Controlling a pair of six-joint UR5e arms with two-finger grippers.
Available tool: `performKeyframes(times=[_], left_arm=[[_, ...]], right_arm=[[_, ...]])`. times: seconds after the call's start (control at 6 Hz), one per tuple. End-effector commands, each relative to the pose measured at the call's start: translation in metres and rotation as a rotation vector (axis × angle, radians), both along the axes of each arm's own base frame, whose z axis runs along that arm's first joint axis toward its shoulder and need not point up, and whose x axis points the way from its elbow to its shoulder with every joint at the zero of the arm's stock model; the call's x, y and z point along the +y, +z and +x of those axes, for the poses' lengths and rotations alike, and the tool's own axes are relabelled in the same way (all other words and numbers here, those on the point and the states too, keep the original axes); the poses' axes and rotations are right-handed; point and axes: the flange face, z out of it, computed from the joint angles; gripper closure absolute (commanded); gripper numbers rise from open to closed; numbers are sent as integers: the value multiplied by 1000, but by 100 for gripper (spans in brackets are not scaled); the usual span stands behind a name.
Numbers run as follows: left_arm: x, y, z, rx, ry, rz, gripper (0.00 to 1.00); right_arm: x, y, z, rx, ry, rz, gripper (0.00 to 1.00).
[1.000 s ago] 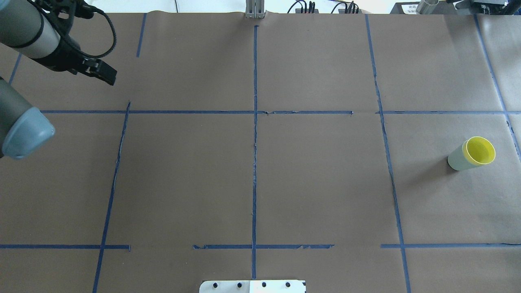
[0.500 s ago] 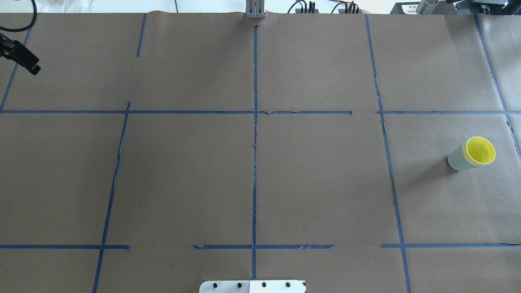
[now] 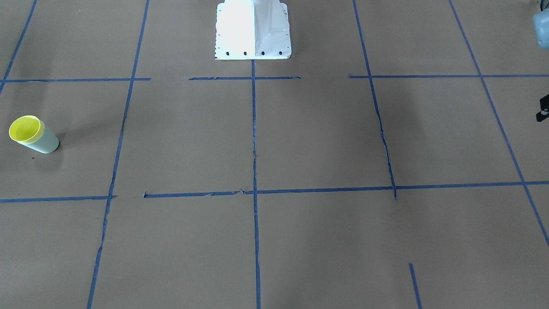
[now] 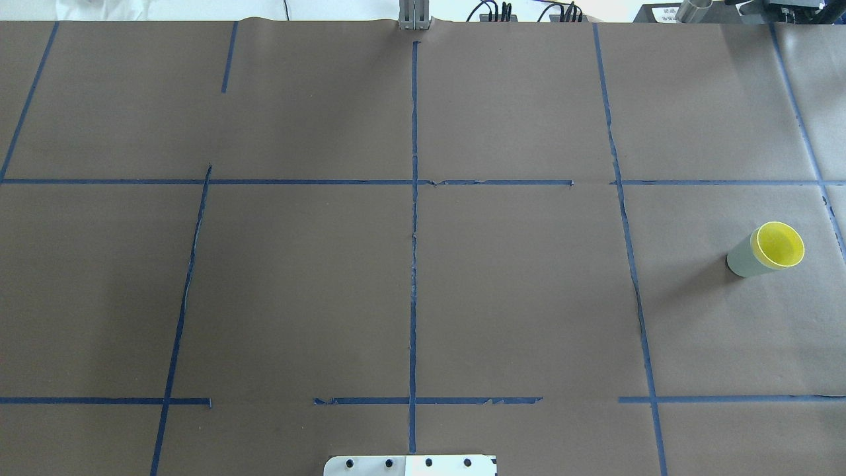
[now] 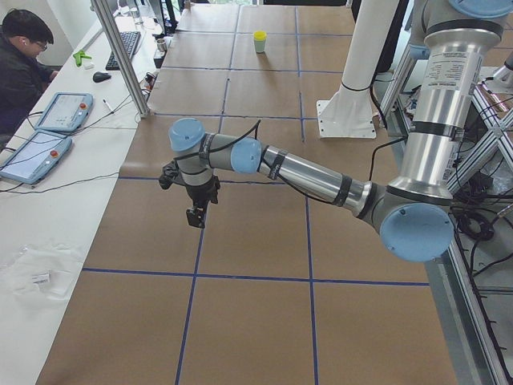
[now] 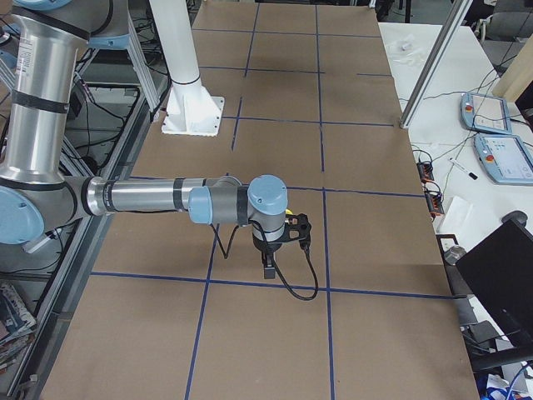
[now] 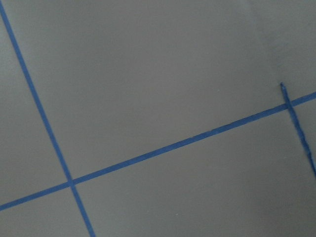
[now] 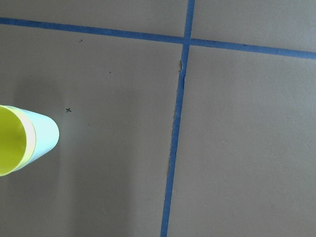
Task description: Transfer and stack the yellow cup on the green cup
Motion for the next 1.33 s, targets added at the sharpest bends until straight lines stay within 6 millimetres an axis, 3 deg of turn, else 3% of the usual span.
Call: performKeyframes(times=[0.0,0.17,0.33,0.5,0.67,1.17], left_arm=[[64,60,-15,9,-11,-62,0],[91,76,-29,12,-37,-55,0],[106,94,-30,3,-33,-79,0],[108,88,-34,5,-41,-58,0],[112,99,-38,6,-59,-101,0],[110,91,-40,-1,-62,-80,0]], right_arm=[[0,0,0,0,1,0,0],[0,0,0,0,1,0,0],[0,0,0,1,1,0,0],[1,1,0,0,1,-1,0],[1,1,0,1,1,-1,0],[4,6,0,5,0,-11,0]])
